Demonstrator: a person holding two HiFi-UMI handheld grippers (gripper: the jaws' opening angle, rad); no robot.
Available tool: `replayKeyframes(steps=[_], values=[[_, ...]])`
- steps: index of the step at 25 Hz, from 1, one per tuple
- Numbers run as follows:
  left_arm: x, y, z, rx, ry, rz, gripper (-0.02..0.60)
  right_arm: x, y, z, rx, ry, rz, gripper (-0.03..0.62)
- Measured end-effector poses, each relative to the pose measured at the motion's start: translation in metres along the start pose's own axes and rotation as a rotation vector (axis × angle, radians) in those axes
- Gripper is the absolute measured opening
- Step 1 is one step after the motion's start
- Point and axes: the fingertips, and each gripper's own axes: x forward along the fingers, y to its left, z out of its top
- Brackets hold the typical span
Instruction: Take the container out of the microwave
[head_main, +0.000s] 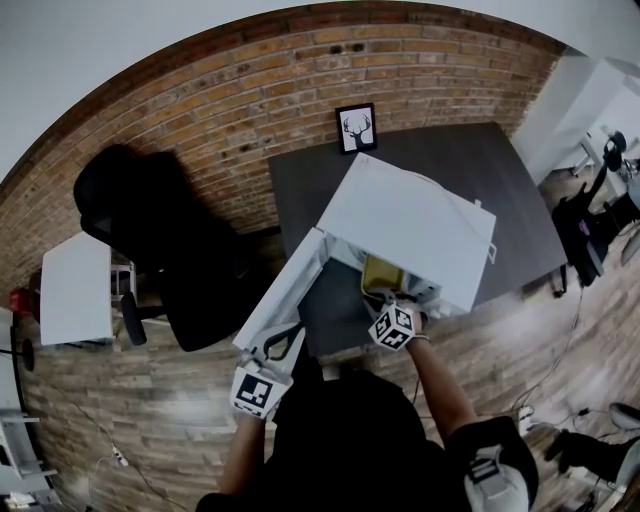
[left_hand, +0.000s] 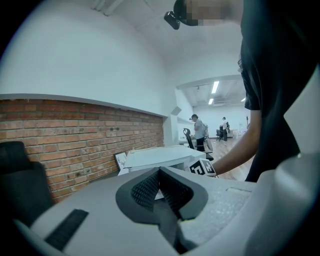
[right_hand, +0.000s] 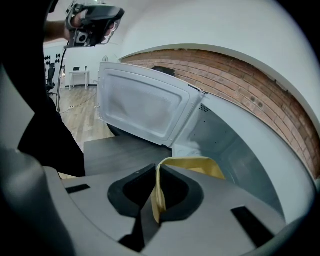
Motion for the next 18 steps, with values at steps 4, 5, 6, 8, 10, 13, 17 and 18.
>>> replayKeyframes(steps=[4, 5, 6, 8, 10, 13, 17, 18], values=[[-0.001, -0.004, -0.001, -0.010, -0.007, 0.003, 0.003, -0.006, 0.005, 0.002, -0.016, -0.004, 0.011, 0.028], [-0.001, -0.005, -0.001, -0.011, -0.008, 0.003, 0.003, -0.008, 0.007, 0.004, -0.020, -0.004, 0.014, 0.028], [-0.001, -0.006, -0.001, -0.011, -0.008, 0.002, 0.003, -0.011, 0.008, 0.006, -0.024, -0.006, 0.016, 0.028], [-0.001, -0.009, -0.001, -0.010, -0.010, -0.001, 0.003, -0.015, 0.009, 0.009, -0.028, -0.010, 0.017, 0.028], [0.000, -0.012, 0.000, -0.007, -0.013, -0.004, 0.003, -0.020, 0.012, 0.012, -0.032, -0.017, 0.017, 0.029], [0.001, -0.015, 0.000, -0.004, -0.015, -0.012, 0.003, -0.028, 0.014, 0.018, -0.051, -0.027, 0.012, 0.028], [0.003, -0.021, 0.000, -0.004, -0.019, -0.018, 0.002, -0.040, 0.025, 0.024, -0.086, -0.024, 0.038, 0.028], [0.004, -0.023, -0.001, -0.006, -0.019, -0.019, 0.003, -0.043, 0.028, 0.025, -0.096, -0.025, 0.043, 0.028]])
